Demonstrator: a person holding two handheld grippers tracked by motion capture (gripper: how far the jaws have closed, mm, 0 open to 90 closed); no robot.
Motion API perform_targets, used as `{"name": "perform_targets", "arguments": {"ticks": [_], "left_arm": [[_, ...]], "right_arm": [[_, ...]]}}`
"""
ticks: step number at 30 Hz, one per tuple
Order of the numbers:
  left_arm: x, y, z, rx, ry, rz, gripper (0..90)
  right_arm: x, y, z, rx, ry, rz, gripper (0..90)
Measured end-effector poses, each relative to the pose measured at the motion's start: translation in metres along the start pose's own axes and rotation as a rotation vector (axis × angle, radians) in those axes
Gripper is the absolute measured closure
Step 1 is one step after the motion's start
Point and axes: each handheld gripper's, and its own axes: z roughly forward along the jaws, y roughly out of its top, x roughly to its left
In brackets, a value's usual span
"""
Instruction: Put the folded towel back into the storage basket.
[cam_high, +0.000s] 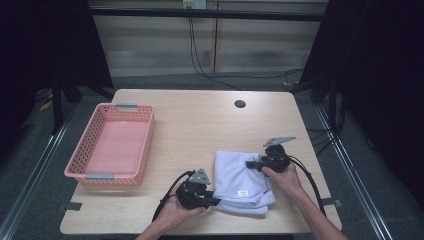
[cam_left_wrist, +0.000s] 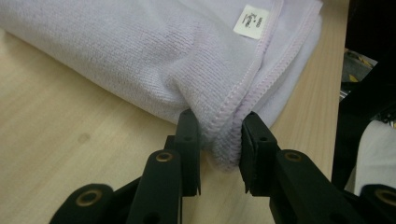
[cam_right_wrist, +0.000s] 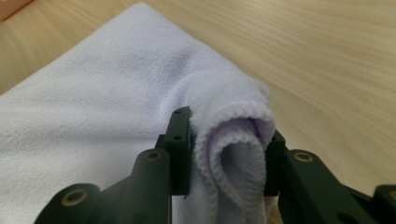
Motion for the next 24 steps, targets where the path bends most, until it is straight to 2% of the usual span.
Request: {"name": "perform_targets", "arguments": {"ticks": [4, 8, 13, 18, 24], "left_arm": [[0.000, 0.006, -0.008, -0.042, 0.000, 0.001, 71.7], [0.000, 0.014, -0.016, -0.060, -0.018, 0.015, 71.7], [0.001, 0.020, -0.021, -0.070, -0.014, 0.029, 71.7], [0.002, 0.027, -0.032, -0.103, -0.021, 0.036, 71.8], [0.012, 0.035, -0.048, -0.140, -0.002, 0.027, 71.8]], "right_arm": [[-0.001, 0.008, -0.009, -0.036, 0.013, 0.015, 65.6], [-0.002, 0.013, -0.014, -0.047, 0.018, 0.015, 65.7], [-0.003, 0.020, -0.018, -0.064, 0.026, 0.010, 65.7], [-0.001, 0.031, -0.022, -0.082, 0.035, 0.014, 65.7], [-0.002, 0.051, -0.030, -0.113, 0.056, 0.010, 65.7]]}}
